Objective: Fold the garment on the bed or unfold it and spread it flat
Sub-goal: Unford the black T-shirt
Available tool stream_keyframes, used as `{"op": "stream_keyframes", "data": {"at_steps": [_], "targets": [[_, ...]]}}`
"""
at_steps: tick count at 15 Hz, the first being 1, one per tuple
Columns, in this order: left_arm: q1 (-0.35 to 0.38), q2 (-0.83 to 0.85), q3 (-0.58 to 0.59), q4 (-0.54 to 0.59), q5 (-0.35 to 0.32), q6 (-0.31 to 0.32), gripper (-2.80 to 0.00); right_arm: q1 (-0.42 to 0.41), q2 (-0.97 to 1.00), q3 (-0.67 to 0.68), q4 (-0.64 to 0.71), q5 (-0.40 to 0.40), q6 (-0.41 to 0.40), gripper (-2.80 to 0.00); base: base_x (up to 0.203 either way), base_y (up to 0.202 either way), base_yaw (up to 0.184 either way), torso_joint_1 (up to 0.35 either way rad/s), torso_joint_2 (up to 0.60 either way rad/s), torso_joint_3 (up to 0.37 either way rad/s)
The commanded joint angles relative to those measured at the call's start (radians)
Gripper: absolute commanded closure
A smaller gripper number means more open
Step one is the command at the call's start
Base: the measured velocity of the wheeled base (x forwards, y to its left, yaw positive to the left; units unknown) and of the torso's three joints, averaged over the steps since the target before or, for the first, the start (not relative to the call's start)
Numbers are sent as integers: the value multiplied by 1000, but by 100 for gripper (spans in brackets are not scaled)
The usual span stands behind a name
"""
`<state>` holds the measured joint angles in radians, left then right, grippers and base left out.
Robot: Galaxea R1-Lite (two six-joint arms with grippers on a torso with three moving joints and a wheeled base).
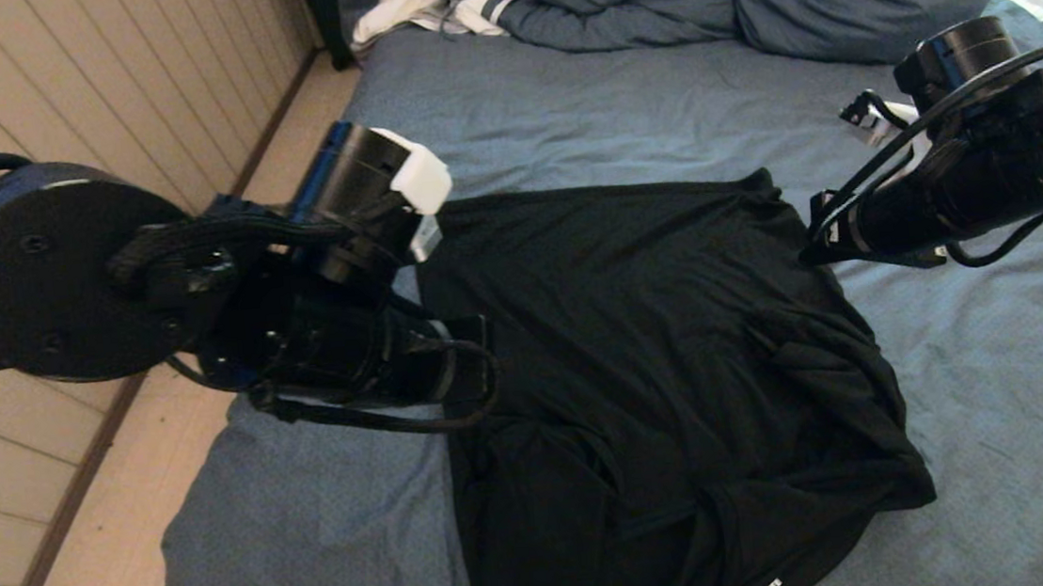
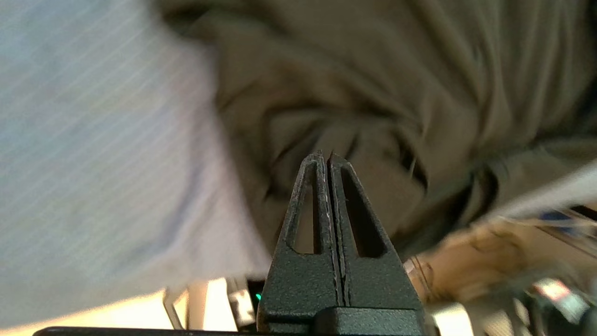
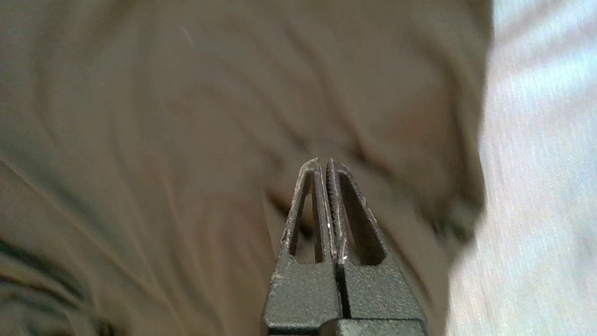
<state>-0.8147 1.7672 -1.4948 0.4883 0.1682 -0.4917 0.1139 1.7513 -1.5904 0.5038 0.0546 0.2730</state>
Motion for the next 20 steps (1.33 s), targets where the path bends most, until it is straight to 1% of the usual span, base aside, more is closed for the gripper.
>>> {"op": "stream_keyframes", "data": {"at_steps": [1, 2, 4, 6, 7, 8, 9, 12, 16, 17, 19, 20], "targets": [[-59, 137, -101, 8, 51, -5, 0, -22, 42, 7, -115, 34, -16, 0, 0, 0, 0, 0, 0, 0], [-84, 163, -145, 18, 62, -4, 0, -29, 64, -4, -142, 41, -32, 0, 0, 0, 0, 0, 0, 0], [-146, 183, -196, 52, 68, -4, 0, -38, 88, -30, -146, 42, -83, 0, 0, 0, 0, 0, 0, 0], [-196, 200, -206, 80, 74, -10, 0, -50, 103, -47, -145, 43, -86, 0, 0, 0, 0, 0, 0, 0], [-220, 210, -206, 100, 99, -24, 0, -54, 107, -51, -145, 43, -86, 0, 0, 0, 0, 0, 0, 0], [-234, 223, -206, 115, 129, -38, -280, -54, 111, -55, -145, 44, -86, 0, 0, 0, 0, 0, 0, 0], [-245, 227, -195, 118, 141, -45, -280, -56, 114, -59, -145, 44, -86, 0, 0, 0, 0, 0, 0, 0], [-276, 247, -151, 110, 149, -89, -280, -60, 121, -62, -145, 42, -87, 0, 0, 0, 0, 0, 0, 0], [-279, 308, -157, 103, 153, -104, -280, -62, 132, -62, -146, 43, -87, 0, 0, 0, 0, 0, 0, 0], [-279, 323, -162, 100, 167, -106, -280, -62, 136, -62, -146, 44, -87, 0, 0, 0, 0, 0, 0, 0], [-279, 357, -170, 94, 220, -107, -280, -62, 140, -62, -148, 42, -87, 0, 0, 0, 0, 0, 0, 0], [-279, 357, -170, 95, 221, -105, -280, -62, 142, -63, -148, 44, -87, 0, 0, 0, 0, 0, 0, 0]]}}
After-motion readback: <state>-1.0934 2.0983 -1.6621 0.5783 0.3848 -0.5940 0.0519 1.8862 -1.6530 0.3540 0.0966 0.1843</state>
